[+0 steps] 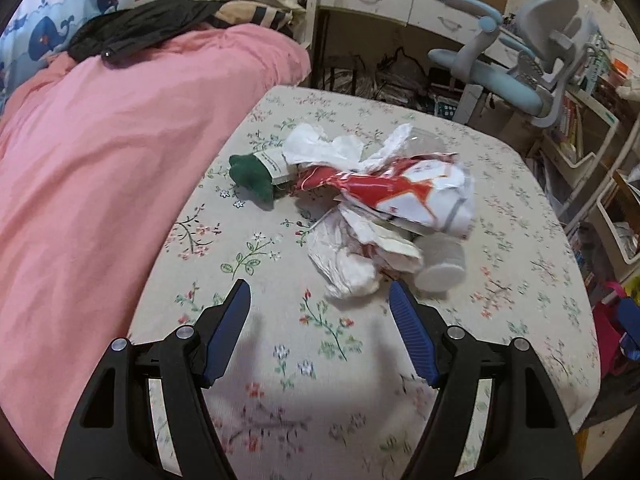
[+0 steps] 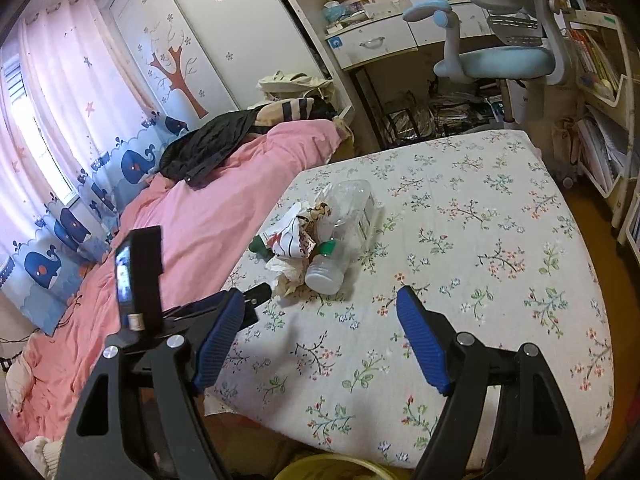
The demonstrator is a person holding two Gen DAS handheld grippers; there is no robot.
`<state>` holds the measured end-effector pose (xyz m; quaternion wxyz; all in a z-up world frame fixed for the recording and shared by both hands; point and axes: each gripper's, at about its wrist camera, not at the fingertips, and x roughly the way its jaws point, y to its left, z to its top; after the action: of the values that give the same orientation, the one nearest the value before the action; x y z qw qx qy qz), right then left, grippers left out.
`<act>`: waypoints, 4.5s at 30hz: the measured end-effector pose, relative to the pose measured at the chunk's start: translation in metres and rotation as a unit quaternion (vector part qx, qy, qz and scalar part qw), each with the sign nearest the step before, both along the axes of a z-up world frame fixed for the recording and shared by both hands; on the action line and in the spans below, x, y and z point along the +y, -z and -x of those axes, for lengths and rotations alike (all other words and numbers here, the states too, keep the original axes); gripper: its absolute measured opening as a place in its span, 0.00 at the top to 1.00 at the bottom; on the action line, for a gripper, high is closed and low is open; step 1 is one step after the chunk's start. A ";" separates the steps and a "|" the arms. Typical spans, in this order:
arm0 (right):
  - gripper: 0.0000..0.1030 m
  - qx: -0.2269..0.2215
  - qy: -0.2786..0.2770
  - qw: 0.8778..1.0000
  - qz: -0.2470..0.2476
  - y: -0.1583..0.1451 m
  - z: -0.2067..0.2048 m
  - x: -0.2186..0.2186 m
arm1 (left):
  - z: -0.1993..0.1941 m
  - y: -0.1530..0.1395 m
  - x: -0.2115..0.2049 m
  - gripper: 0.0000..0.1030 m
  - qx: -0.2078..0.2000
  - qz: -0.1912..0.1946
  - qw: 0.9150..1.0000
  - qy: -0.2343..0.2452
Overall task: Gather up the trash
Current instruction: 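Move both tools back over the trash pile on the table, then grasp a crumpled white tissue with the left gripper while the right gripper grasps the red chip bag, then drop the red chip bag into the yellow bin with the right gripper while the left gripper carries the tissue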
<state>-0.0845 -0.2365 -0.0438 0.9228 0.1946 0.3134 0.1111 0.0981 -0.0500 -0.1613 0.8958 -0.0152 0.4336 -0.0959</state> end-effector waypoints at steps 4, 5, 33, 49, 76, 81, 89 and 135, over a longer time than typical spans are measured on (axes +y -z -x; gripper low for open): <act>0.27 0.000 0.001 1.000 0.007 0.002 -0.017 0.001 | -0.017 0.009 -0.002 0.33 0.009 0.001 1.000 0.001; 0.27 0.000 0.001 1.000 0.008 0.003 -0.023 0.002 | -0.020 0.010 -0.003 0.34 0.010 0.002 1.000 0.003; 0.27 0.052 -0.064 0.996 0.042 0.032 -0.098 0.066 | -0.005 -0.002 0.040 0.34 0.068 -0.051 0.994 0.069; 0.97 0.022 -0.084 0.996 0.038 0.014 -0.087 0.065 | -0.013 -0.011 0.049 0.94 0.031 -0.012 0.999 0.039; 0.25 0.102 -0.045 0.994 0.021 0.047 -0.060 -0.002 | 0.009 -0.021 0.071 0.94 0.033 0.021 0.999 0.012; 0.32 0.133 -0.038 0.990 -0.010 0.073 -0.075 0.004 | 0.006 -0.015 0.073 0.94 0.042 0.022 0.999 0.010; 0.81 0.105 -0.076 0.991 0.013 0.050 -0.058 0.019 | 0.008 -0.027 0.078 0.94 0.020 0.047 0.999 0.006; 0.81 0.020 -0.034 0.999 0.035 0.004 0.051 -0.004 | 0.134 -0.057 0.063 0.94 -0.031 0.050 0.996 0.071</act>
<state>-0.1357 -0.2400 -0.0477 0.9184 0.1533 0.3416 0.1278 -0.0361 0.0127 -0.1040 0.8981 -0.0260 0.4001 -0.1807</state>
